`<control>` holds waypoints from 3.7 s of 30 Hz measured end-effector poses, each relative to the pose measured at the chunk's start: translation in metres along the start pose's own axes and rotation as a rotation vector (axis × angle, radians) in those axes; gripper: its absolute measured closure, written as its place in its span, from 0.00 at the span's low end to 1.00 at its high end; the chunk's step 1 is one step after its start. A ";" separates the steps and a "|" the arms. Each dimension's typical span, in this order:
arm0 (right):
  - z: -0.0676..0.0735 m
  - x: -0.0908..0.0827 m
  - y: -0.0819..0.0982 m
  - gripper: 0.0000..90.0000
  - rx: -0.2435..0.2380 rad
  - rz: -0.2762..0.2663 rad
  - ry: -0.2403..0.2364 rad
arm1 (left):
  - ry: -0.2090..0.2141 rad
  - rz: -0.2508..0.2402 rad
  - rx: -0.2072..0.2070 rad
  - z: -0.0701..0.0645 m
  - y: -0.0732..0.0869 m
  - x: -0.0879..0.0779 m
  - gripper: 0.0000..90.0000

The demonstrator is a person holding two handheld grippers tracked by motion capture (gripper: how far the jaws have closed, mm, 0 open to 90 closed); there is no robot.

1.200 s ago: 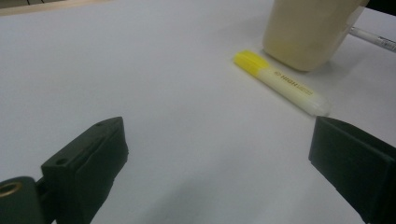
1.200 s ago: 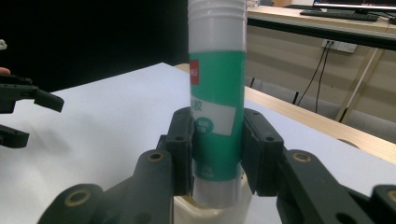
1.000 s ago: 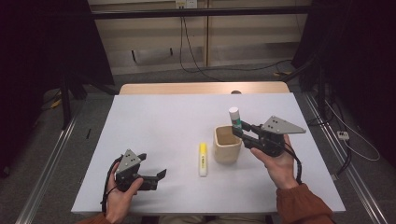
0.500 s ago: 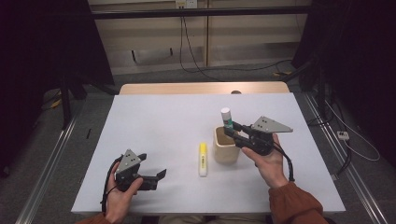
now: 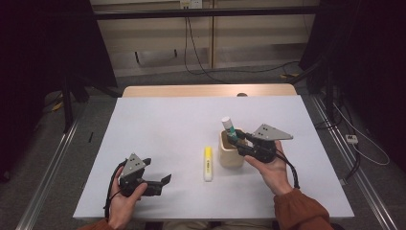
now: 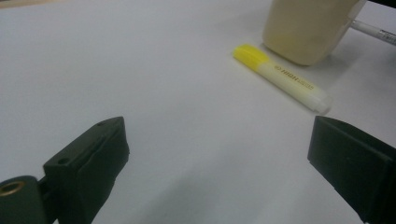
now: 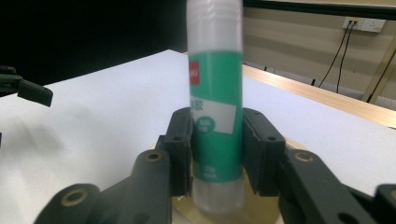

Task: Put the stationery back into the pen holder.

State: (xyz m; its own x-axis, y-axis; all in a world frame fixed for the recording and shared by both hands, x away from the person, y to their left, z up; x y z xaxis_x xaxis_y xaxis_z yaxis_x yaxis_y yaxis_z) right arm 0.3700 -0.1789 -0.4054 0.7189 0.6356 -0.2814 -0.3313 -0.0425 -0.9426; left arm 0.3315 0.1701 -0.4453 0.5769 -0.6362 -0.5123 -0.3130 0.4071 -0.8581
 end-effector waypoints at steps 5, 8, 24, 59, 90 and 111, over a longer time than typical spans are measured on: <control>0.000 -0.006 -0.006 0.47 0.030 -0.038 0.015 | 0.000 -0.002 0.001 0.000 0.000 0.000 0.05; -0.001 -0.009 -0.008 0.39 0.042 -0.056 0.028 | 0.002 0.001 0.000 0.000 0.000 0.000 0.05; -0.005 -0.040 -0.007 0.17 0.032 -0.044 0.031 | -0.003 0.018 -0.009 0.001 0.001 0.002 0.06; -0.016 -0.108 0.069 0.08 0.046 0.046 0.151 | 0.053 -0.051 0.008 -0.017 -0.016 0.003 0.09; -0.018 -0.108 0.072 0.05 0.061 0.054 0.153 | 0.215 -0.012 0.014 -0.058 -0.043 0.036 0.87; -0.018 -0.108 0.072 0.05 0.054 0.064 0.165 | 0.260 0.088 0.065 -0.081 -0.066 0.103 1.00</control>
State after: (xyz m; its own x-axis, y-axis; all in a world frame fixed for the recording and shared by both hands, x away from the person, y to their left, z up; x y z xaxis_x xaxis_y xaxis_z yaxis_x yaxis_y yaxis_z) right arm 0.2793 -0.2650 -0.4464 0.7840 0.4980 -0.3707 -0.4090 -0.0349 -0.9119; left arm 0.3502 0.0242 -0.4445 0.3339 -0.7402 -0.5836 -0.2995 0.5038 -0.8103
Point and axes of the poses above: each handheld gripper's, and its own axes: x roughly forward along the jaws, y roughly out of its underside, z roughly to its left, the point moved 3 cm from there along x, roughly forward along the jaws, and after that the axes turned 8 degrees about x, right-handed, at the moved point
